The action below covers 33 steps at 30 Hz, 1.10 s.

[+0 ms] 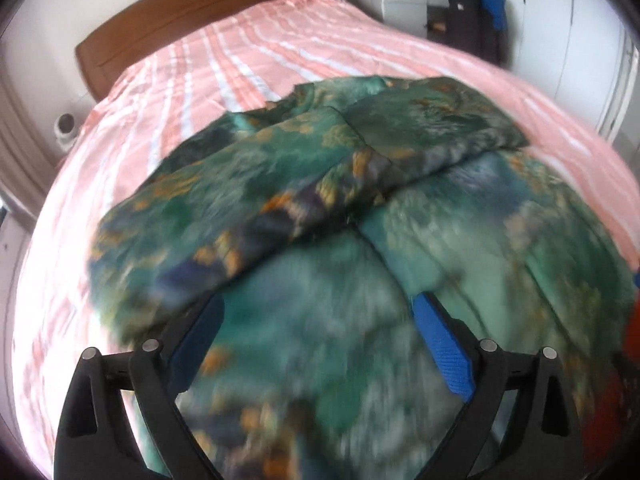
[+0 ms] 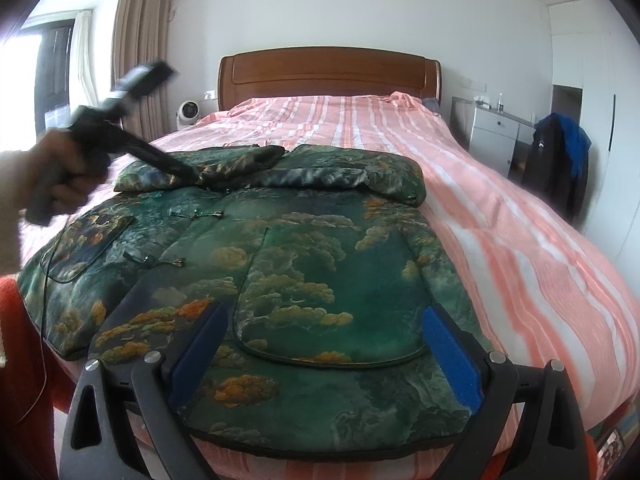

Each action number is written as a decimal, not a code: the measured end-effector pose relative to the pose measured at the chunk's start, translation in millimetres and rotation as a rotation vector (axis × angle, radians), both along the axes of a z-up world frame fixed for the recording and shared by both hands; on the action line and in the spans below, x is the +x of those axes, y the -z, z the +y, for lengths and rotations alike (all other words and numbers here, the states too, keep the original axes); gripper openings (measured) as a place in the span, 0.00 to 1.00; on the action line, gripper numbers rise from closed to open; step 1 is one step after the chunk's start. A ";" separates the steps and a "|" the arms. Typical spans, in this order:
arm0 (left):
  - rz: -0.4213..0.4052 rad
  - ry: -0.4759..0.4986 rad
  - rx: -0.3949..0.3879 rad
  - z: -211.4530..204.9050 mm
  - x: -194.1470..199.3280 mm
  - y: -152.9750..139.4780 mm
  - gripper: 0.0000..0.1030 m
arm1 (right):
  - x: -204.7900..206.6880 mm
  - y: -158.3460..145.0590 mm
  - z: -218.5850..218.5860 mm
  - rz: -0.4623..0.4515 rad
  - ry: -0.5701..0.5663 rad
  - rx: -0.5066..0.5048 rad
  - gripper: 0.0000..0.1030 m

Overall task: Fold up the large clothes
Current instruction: 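Grasp a sleeve with the left gripper and fold it across the jacket body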

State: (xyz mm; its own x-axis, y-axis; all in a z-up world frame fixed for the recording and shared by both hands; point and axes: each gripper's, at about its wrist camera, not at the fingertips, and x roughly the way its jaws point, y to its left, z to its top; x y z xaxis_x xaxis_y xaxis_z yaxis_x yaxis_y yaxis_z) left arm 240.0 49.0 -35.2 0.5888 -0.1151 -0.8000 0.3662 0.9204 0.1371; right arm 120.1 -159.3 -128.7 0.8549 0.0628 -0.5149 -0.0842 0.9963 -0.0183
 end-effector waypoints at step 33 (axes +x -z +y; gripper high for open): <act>-0.094 -0.339 -0.210 41.9 -109.4 55.6 0.99 | -1.3 4.2 15.9 0.015 0.006 -0.072 0.94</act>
State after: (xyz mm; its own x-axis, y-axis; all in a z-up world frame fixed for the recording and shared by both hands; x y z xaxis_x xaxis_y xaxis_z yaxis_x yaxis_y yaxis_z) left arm 130.6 90.9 -90.8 0.6910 -0.0567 -0.7206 0.0321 0.9983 -0.0478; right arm 118.9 -143.4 -133.0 0.8475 0.0203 -0.5303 -0.0795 0.9929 -0.0889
